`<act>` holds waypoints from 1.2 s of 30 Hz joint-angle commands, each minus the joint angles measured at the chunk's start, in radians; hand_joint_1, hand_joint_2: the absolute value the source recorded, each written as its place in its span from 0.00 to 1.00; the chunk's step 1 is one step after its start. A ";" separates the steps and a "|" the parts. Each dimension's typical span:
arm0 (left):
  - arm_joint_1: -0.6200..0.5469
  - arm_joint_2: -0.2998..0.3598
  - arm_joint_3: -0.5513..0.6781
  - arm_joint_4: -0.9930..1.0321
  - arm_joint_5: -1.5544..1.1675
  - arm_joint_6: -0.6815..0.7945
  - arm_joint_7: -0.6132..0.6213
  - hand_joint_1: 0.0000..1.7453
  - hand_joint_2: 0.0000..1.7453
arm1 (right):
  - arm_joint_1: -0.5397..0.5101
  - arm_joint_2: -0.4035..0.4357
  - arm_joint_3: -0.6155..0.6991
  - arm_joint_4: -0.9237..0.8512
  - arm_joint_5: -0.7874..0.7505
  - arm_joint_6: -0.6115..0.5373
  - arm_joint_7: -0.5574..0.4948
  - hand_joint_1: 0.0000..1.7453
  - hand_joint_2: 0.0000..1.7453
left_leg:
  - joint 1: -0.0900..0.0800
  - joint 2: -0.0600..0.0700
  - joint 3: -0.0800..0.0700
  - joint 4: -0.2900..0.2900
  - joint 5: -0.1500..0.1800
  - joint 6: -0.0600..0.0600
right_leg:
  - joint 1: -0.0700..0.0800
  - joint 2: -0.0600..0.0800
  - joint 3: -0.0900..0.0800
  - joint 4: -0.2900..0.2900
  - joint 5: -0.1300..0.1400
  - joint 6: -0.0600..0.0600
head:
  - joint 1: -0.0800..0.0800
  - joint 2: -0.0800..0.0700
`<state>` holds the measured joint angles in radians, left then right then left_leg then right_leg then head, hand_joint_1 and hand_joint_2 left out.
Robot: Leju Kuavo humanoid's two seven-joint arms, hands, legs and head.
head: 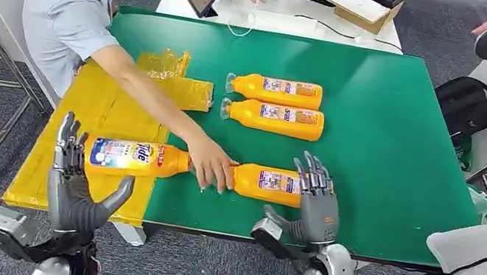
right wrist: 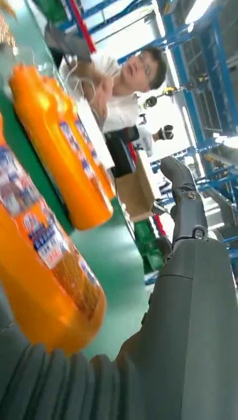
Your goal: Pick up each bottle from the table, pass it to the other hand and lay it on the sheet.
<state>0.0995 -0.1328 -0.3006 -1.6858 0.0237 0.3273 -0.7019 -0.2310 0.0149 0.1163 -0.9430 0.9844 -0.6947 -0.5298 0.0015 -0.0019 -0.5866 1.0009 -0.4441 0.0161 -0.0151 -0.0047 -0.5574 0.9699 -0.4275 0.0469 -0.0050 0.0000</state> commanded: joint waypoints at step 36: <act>-0.124 0.017 -0.117 0.124 0.040 -0.092 0.016 0.00 1.00 | -0.367 -0.040 0.059 0.671 0.102 0.449 0.252 1.00 1.00 | 0.001 0.002 0.007 -0.001 0.001 0.000 | 0.001 0.000 0.005 -0.002 0.002 0.000 | 0.000 0.000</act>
<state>0.0447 -0.1328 -0.3734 -1.6579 0.0534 0.2552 -0.6985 -0.5719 -0.0286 0.1190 -0.4063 1.0780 -0.3840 -0.2937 0.0014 0.0018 -0.5802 1.0011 -0.4437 0.0167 -0.0153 -0.0030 -0.5537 0.9694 -0.4254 0.0476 -0.0049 0.0000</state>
